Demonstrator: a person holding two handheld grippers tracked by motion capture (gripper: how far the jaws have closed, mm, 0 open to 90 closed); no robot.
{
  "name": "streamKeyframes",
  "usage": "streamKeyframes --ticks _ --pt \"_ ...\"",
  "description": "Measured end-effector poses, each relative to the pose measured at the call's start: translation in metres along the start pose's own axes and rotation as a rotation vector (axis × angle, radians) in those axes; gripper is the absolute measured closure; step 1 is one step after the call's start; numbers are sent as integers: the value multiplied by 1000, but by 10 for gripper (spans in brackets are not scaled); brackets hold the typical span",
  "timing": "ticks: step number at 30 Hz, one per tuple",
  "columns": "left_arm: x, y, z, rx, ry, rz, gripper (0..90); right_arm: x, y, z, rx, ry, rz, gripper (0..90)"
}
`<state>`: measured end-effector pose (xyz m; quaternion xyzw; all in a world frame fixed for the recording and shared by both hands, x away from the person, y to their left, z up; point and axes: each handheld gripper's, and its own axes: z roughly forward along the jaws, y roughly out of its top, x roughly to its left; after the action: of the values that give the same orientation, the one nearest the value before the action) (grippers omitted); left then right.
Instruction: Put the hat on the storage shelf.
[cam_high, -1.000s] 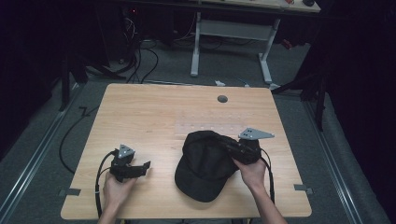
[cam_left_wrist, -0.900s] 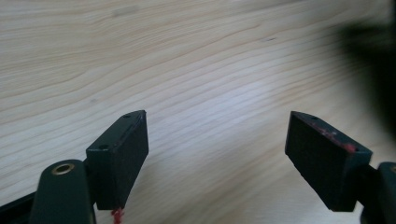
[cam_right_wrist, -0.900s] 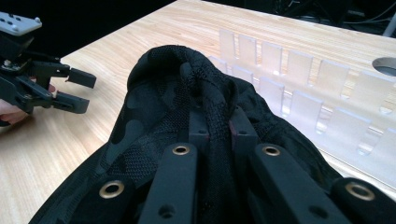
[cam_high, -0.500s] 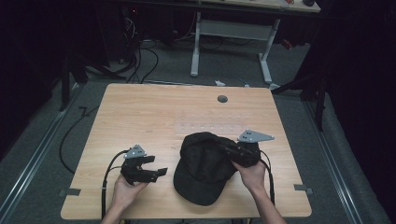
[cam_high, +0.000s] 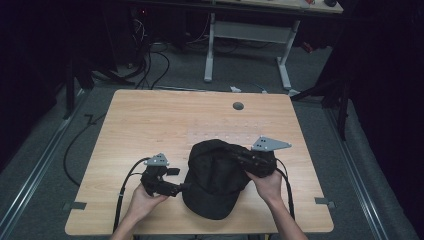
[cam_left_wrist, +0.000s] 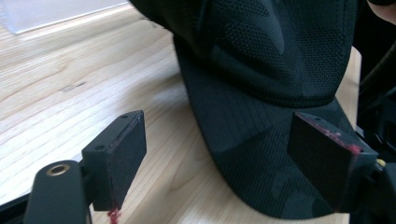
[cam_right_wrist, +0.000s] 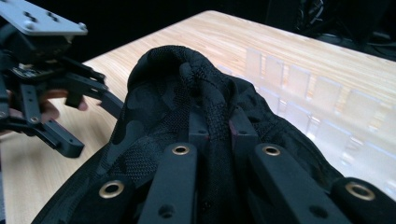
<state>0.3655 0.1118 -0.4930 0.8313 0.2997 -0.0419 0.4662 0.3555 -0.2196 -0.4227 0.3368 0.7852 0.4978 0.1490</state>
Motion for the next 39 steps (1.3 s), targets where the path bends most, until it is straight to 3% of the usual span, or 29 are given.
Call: streamKeyframes --ticks 19,28,32,39 --pt "2 9 12 64 -96 18 193 4 14 -1 -48 106 -83 830" --pt "1 9 11 41 -172 21 343 1 16 1 -72 131 -84 829" --pt "1 9 11 51 -172 19 351 0 16 4 -79 138 -92 829" --pt "1 9 4 26 -203 23 500 -4 17 3 -93 145 -85 825"
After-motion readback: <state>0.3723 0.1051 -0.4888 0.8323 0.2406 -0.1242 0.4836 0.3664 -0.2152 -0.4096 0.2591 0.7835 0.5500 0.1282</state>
